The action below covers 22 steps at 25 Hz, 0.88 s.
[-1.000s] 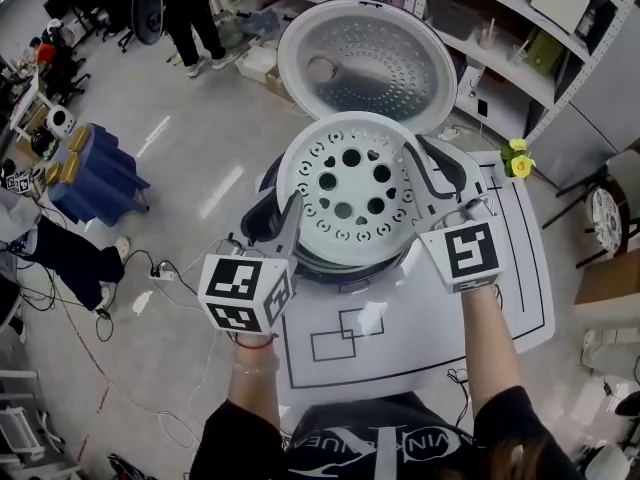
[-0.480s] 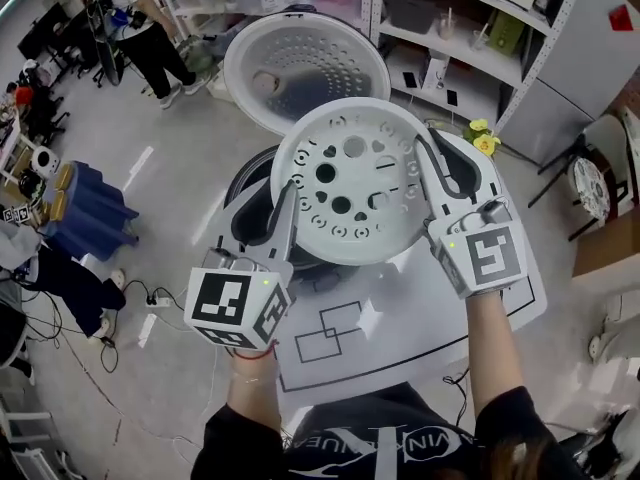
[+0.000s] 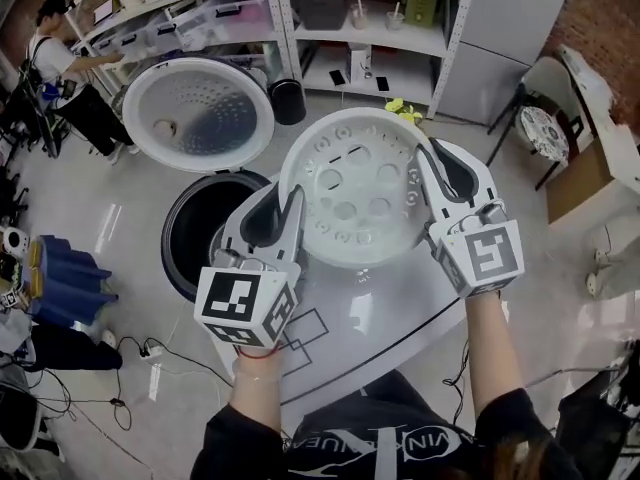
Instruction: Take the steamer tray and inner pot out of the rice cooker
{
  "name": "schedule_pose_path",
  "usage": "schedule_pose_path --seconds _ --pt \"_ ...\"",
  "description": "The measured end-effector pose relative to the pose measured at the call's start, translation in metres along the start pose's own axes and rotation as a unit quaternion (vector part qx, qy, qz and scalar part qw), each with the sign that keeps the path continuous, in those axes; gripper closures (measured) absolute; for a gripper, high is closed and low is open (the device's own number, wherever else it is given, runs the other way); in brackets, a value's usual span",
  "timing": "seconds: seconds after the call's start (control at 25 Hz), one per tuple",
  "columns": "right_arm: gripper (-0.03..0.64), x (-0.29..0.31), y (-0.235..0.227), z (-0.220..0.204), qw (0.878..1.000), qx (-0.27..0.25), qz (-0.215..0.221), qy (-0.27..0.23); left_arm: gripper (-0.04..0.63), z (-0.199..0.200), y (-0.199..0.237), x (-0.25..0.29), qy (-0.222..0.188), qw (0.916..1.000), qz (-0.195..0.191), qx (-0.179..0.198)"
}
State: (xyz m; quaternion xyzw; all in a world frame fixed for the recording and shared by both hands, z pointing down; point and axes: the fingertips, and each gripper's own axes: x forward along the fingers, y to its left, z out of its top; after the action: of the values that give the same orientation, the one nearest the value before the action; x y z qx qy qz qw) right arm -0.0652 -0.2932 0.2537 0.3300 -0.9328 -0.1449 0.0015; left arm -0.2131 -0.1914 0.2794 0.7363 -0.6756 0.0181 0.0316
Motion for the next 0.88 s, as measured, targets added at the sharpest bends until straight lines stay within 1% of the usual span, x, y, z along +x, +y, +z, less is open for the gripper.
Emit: schedule_pose_path --seconds 0.08,0.2,0.4,0.68,0.8,0.88 --pt "0.566 -0.012 -0.016 -0.009 1.000 -0.002 -0.016 0.007 0.515 -0.006 -0.017 0.015 0.006 0.9998 -0.019 -0.003" --pt "0.565 -0.024 -0.031 -0.029 0.999 0.010 -0.039 0.030 0.515 -0.021 -0.031 0.032 0.019 0.9990 -0.040 -0.007" --pt "0.565 -0.043 -0.051 -0.066 0.996 0.022 -0.059 0.060 0.515 -0.050 -0.054 0.056 0.047 0.9972 -0.057 -0.013" --pt "0.566 -0.054 -0.075 -0.114 0.993 0.046 -0.056 0.096 0.518 -0.087 -0.079 0.087 0.087 0.9938 -0.061 -0.030" --pt "0.566 -0.052 -0.078 -0.143 0.990 0.057 -0.052 0.116 0.520 -0.112 -0.079 0.101 0.107 0.9920 -0.053 -0.041" --pt "0.566 -0.048 -0.072 -0.165 0.988 0.063 -0.049 0.130 0.523 -0.133 -0.072 0.105 0.121 0.9902 -0.047 -0.052"
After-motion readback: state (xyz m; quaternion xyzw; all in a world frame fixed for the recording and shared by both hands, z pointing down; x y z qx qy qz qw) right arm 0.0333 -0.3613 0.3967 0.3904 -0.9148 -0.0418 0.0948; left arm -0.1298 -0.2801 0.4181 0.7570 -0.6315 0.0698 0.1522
